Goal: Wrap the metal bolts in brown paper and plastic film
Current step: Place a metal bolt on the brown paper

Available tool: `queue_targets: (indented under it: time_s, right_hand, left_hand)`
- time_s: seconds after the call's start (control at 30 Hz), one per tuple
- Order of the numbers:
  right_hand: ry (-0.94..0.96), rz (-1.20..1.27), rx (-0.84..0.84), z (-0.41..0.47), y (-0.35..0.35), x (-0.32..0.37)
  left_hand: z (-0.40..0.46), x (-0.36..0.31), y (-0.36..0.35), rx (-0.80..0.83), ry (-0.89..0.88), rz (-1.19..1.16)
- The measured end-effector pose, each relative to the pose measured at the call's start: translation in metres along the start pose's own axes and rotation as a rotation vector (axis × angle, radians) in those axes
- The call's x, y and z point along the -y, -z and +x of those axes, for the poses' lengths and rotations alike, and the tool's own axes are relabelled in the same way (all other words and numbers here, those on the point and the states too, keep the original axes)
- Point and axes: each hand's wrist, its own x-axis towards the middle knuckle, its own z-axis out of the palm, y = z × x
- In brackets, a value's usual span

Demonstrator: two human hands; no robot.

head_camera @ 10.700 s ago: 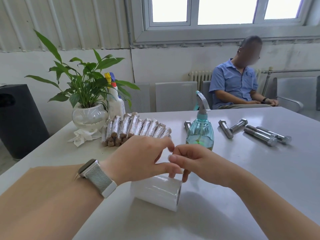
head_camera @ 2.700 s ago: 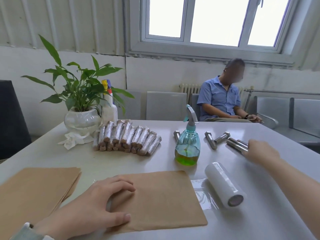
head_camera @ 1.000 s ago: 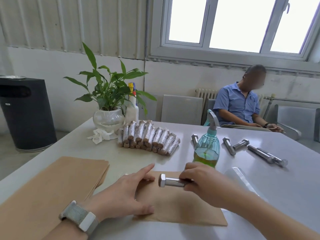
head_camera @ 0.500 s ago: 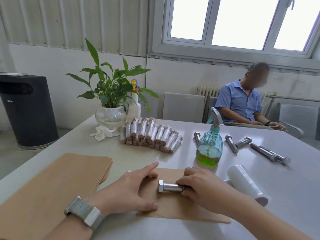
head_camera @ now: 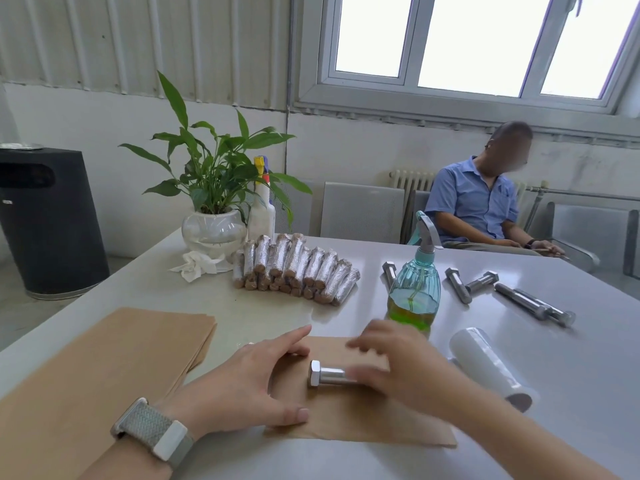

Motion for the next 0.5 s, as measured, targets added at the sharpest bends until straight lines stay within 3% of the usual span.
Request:
queue_targets:
  time_s: [0.13, 0.2, 0.27, 0.37, 0.5]
  right_hand:
    - [-0.535, 0.478, -0.678, 0.028, 0.052, -0.047]
    - [-0.718, 0.708, -0.797, 0.039, 0.066, -0.072]
    - [-0.738, 0.707, -0.674, 0.048, 0.066, -0.085]
    - [-0.625, 0.695, -0.388, 0.065, 0.058, -0.094]
    - [-0.580, 0.729, -0.336, 0.084, 0.053, -0.100]
  left_hand:
    - [0.000, -0.001, 0.001, 0.003, 0.000, -0.003]
    - [0.000, -0.001, 0.001, 0.002, -0.008, -0.013]
    - [0.000, -0.002, 0.002, -0.001, -0.018, -0.018]
    - [0.000, -0.002, 0.002, 0.002, -0.014, -0.020]
    - [0.000, -0.002, 0.002, 0.008, -0.009, -0.014]
